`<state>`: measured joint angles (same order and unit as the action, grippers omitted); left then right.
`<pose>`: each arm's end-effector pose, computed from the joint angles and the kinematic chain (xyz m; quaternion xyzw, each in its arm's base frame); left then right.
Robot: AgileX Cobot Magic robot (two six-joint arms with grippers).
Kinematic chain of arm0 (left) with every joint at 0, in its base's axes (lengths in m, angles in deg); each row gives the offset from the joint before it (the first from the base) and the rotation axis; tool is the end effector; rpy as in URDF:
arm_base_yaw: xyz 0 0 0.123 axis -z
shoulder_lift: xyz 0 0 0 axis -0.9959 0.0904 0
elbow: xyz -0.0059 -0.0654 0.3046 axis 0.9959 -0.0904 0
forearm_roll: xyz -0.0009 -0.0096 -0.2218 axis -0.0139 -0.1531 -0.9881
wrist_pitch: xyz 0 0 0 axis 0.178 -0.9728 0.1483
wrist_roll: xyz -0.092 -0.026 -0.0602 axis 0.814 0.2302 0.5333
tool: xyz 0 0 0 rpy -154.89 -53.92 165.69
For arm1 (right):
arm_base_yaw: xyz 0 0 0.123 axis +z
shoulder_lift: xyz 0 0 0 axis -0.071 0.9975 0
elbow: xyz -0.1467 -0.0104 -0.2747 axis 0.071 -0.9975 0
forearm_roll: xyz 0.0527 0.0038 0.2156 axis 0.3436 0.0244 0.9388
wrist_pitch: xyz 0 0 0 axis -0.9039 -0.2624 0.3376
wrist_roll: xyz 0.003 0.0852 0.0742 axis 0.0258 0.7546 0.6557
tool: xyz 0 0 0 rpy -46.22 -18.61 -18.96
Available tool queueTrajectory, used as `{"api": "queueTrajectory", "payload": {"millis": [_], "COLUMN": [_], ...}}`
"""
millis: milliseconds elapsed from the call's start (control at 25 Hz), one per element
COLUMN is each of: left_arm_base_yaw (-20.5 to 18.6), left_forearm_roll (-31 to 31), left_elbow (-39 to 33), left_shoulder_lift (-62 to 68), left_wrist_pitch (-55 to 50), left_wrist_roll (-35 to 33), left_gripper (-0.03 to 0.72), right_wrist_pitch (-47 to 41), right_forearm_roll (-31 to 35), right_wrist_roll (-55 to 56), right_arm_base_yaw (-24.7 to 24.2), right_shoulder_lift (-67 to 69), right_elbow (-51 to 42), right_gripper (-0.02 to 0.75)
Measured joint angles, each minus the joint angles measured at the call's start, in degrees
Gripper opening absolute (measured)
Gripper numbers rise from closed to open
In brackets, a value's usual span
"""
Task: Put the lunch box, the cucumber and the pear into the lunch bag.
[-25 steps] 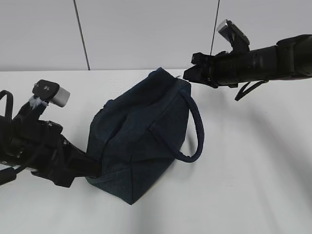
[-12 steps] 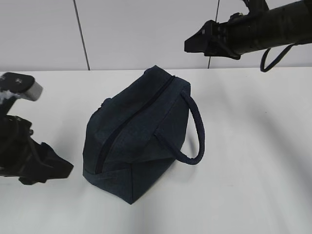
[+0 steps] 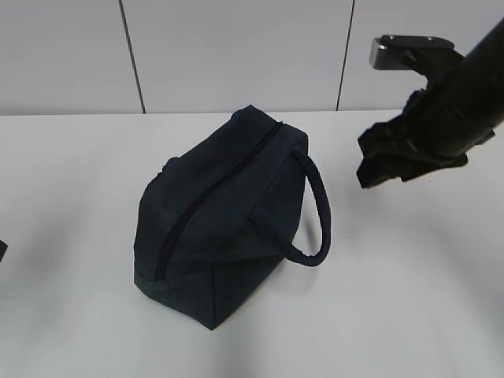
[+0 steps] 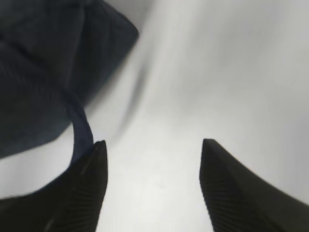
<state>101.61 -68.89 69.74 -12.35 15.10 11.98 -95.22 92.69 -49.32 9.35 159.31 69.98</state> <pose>0.1469 -0.0368 0.2724 0.1266 0.9488 -0.0130 0.2892 0.2928 0.0901 0.2817 -0.1400 0.9604 0.1086 0.2150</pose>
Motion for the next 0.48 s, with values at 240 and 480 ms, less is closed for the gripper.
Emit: {"api": "queueTrajectory", "payload": {"millis": [240,480], "left_arm_base_yaw": [0.0,0.0], "left_forearm_roll": [0.8,-0.3], "left_elbow": [0.0,0.0], "left_shoulder_lift": [-14.6,-31.3], "left_wrist_pitch": [-4.0,-15.1], "left_wrist_roll": [1.9,1.8], "left_gripper": [0.332,0.332], "right_wrist_pitch": [3.1,-1.7], "right_forearm_roll": [-2.6,-9.7], "right_wrist_roll": [3.4,7.0], "right_arm_base_yaw": [3.1,3.2], "right_shoulder_lift": [-17.0,-37.3], "right_elbow": [-16.4,-26.7], "right_gripper": [0.463,0.463]}}
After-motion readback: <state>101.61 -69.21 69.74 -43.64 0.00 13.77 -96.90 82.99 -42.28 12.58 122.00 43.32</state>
